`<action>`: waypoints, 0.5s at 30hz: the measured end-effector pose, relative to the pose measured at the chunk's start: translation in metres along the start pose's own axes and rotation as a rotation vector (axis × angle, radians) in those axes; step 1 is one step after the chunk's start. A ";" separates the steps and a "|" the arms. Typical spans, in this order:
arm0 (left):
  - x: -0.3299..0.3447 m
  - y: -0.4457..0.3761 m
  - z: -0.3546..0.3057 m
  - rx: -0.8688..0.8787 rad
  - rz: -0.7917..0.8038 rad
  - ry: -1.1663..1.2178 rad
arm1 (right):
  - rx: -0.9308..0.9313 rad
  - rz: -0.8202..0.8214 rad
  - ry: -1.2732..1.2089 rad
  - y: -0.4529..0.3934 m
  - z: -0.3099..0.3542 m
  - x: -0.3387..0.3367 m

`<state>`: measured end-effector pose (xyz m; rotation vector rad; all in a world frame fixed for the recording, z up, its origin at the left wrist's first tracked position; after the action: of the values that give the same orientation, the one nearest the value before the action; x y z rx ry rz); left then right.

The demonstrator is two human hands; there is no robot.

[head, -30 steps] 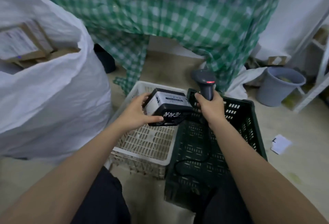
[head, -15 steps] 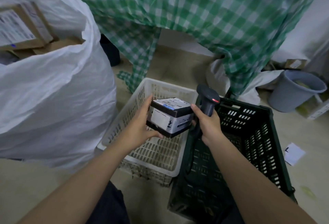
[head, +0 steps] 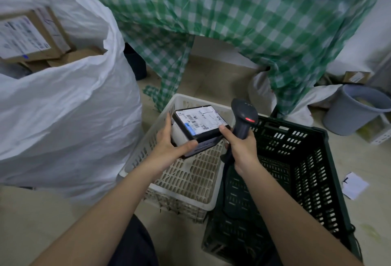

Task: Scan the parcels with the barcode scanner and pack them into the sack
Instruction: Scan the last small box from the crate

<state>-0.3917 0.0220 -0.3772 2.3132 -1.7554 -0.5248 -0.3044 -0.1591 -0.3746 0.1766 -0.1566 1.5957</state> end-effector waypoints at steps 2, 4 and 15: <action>-0.004 -0.003 0.001 0.017 -0.102 -0.070 | -0.023 0.034 0.029 0.004 -0.001 0.001; -0.010 -0.006 0.002 0.044 -0.122 -0.063 | -0.025 0.057 0.058 0.006 -0.001 -0.001; -0.031 0.008 0.002 -0.065 0.204 0.042 | 0.025 0.174 0.119 0.009 0.002 -0.017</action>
<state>-0.4067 0.0500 -0.3707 2.0564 -1.8965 -0.4859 -0.3125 -0.1767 -0.3762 0.0886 -0.0612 1.7771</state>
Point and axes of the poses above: each hand's wrist, its own y-axis away from the middle knuckle, its own x-axis out of the palm, z = x × y, the point moved 1 cm from there along -y, towards the middle knuckle, and after that the axes turned 14 degrees about -x, right-handed, at the moved point
